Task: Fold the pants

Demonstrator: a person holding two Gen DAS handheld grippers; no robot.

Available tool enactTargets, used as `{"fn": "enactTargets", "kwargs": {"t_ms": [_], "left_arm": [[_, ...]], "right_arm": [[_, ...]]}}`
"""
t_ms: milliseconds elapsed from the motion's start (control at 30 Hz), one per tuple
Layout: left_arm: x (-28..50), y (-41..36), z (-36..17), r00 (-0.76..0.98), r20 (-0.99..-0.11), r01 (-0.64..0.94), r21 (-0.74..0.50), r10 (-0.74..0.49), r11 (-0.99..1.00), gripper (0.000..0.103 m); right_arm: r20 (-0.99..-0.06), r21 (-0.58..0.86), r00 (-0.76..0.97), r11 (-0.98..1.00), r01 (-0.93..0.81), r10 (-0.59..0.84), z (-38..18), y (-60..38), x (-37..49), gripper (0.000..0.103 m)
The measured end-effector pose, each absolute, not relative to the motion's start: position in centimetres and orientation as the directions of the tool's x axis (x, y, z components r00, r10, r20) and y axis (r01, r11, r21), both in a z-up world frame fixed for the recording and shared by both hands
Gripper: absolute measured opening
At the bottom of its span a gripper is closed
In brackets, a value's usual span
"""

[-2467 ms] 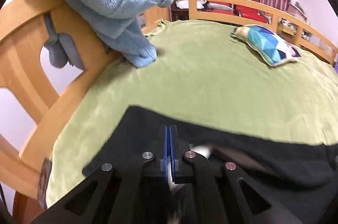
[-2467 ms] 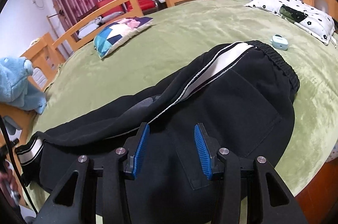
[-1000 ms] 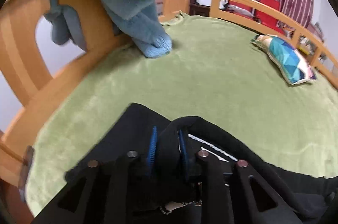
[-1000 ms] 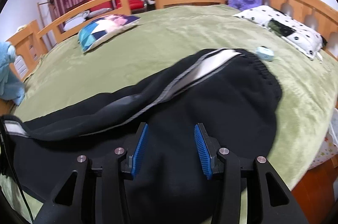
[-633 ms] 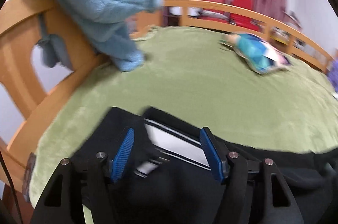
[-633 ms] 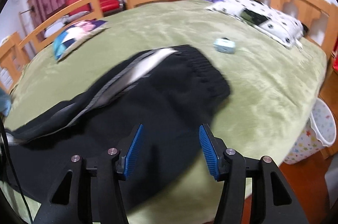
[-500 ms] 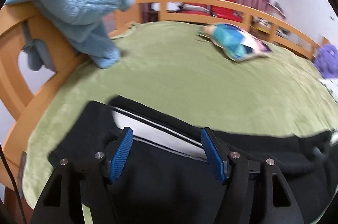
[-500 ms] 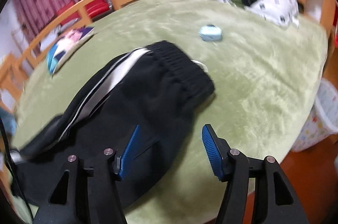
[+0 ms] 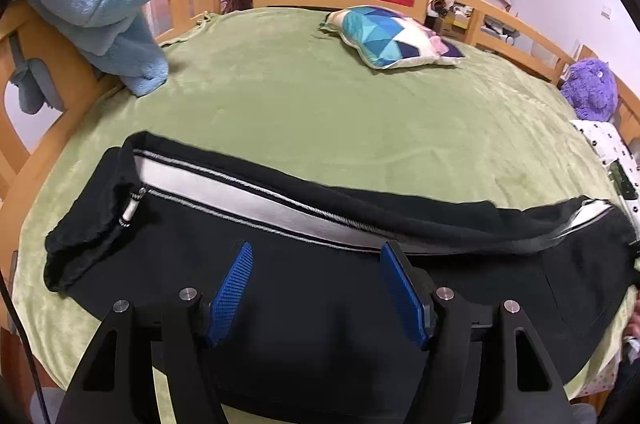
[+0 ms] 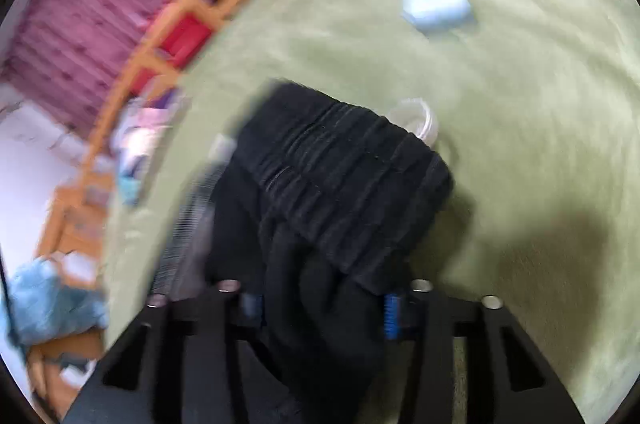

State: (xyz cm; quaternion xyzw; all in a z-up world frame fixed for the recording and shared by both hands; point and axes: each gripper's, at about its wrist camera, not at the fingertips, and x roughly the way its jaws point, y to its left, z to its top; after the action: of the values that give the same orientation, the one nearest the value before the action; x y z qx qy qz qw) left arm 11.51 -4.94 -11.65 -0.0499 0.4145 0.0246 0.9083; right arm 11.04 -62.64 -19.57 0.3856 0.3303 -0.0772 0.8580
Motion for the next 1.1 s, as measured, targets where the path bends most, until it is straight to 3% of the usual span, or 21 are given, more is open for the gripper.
{"fn": "enactTargets", "kwargs": {"t_ms": [100,167,200,233,300,333,467,667,967,1100], "left_arm": [[10.9,-5.4,-10.9,0.677,-0.736,-0.072,-0.049,0.013,0.996,0.065],[10.7,-5.6,-11.1,0.674,-0.739,-0.062,-0.050,0.005,0.997,0.065],[10.7,-5.7,-11.4,0.666,-0.746,-0.060,-0.052,0.001,0.997,0.065],[10.7,-5.7,-11.5,0.659,-0.752,-0.061,-0.053,0.000,0.997,0.065],[10.5,-5.2,-11.8,0.645,-0.764,-0.056,-0.056,-0.007,0.997,0.065],[10.3,-4.9,-11.8,0.647,-0.762,-0.055,-0.049,-0.002,0.997,0.065],[9.6,-2.4,-12.0,0.642,-0.764,-0.093,0.008,0.066,0.996,0.065],[9.0,2.6,-13.7,0.607,-0.794,-0.142,-0.054,0.044,0.988,0.065],[11.2,9.7,-14.8,0.611,-0.792,-0.152,-0.102,0.012,0.983,0.065],[15.4,10.0,-16.4,0.585,-0.809,-0.131,-0.036,0.048,0.991,0.065]], "right_arm": [[-0.523,0.641,0.849,0.689,0.338,0.071,-15.8,-65.0,7.6,0.033],[-0.589,0.541,0.808,0.746,0.388,0.007,-16.6,-65.5,7.7,0.038],[-0.658,0.503,0.753,0.744,0.440,-0.001,-18.4,-65.8,8.3,0.049],[-0.714,0.480,0.700,0.740,0.471,0.019,-20.1,-66.0,8.9,0.052],[-0.823,0.421,0.564,0.738,0.527,0.067,-24.2,-65.9,9.4,0.053],[-0.830,0.412,0.554,0.740,0.531,0.064,-24.9,-65.7,8.8,0.052],[-0.816,0.314,0.575,0.798,0.515,-0.050,-22.9,-63.2,6.0,0.056],[-0.767,0.277,0.636,0.850,0.448,-0.085,-17.4,-58.3,5.1,0.056],[-0.694,0.401,0.716,0.868,0.293,0.080,-14.0,-45.2,7.0,0.056],[-0.683,0.390,0.719,0.897,0.208,0.131,-14.7,-38.6,10.3,0.056]]}}
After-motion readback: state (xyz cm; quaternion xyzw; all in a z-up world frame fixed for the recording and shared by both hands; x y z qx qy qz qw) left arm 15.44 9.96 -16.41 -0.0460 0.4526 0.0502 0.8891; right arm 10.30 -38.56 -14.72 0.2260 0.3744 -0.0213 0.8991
